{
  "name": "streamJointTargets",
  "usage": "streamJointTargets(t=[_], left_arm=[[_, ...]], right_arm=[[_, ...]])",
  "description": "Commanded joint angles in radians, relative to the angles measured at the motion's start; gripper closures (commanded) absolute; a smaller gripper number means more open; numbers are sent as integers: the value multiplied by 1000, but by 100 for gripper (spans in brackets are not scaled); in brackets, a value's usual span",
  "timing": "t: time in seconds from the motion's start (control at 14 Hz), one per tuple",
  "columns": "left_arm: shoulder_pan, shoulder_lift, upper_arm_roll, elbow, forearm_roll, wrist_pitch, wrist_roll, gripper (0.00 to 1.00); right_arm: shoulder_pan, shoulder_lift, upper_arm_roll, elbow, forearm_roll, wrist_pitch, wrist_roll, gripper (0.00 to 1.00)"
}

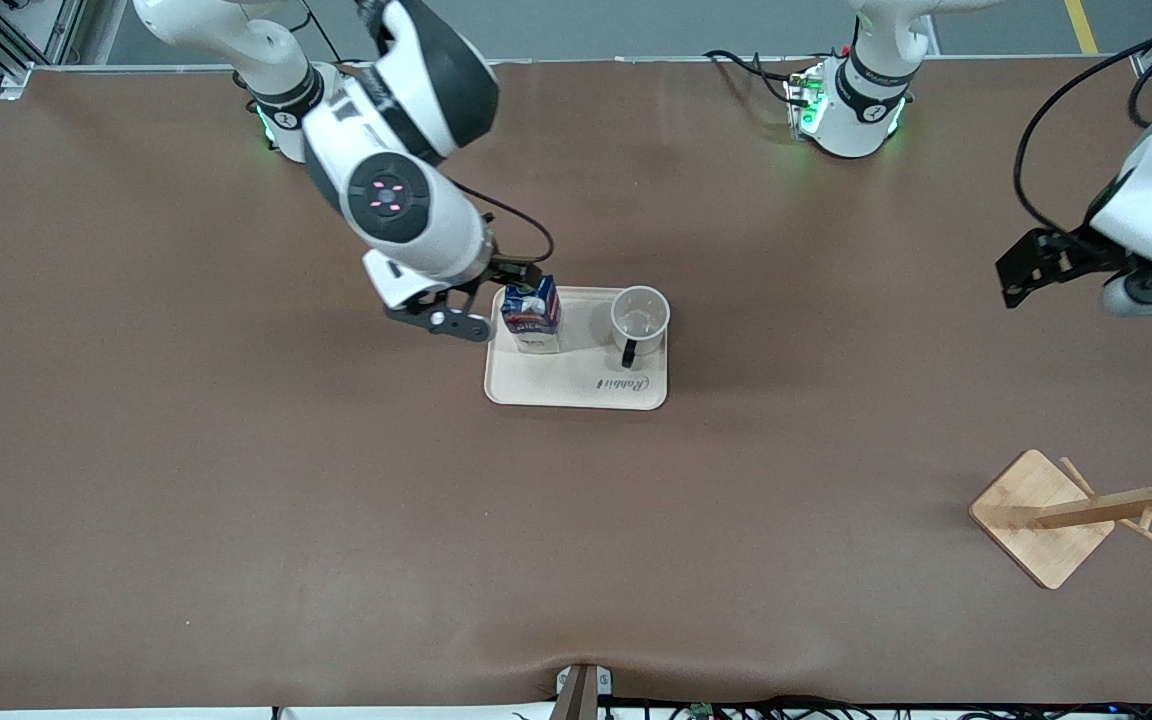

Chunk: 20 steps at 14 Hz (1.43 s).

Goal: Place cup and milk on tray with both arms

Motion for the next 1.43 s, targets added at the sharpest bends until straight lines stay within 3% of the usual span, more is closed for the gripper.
streamJointTargets(t=[0.0,0.14,0.43,0.5,0.64,0.79,1.0,1.36], left_arm=[[-45,-55,76,-34,-28,-35,50,0],[-39,-61,79,-34,-71,-45,50,0],[-39,-75,79,-37,-73,-59,48,0],[-38,-79,78,-39,-74,-65,48,0],[-35,-99,72,-62,-82,-67,48,0],[-35,-110,70,-75,-96,-67,48,0],[-18,-110,40,-79,-100,-69,31,0],[-22,-116,35,-75,-102,-69,28,0]], right_arm=[[-99,-1,14,53,-14,-58,-59,0],[-169,-25,10,55,-49,-79,-147,0],[-333,-64,11,72,-290,-81,-562,0],[-400,-62,14,70,-310,-81,-668,0],[-519,-52,16,64,-301,-70,-829,0],[-594,-45,16,61,-236,-29,-954,0],[-627,-42,14,38,-197,57,-1091,0],[-654,-45,14,40,-208,77,-1097,0]])
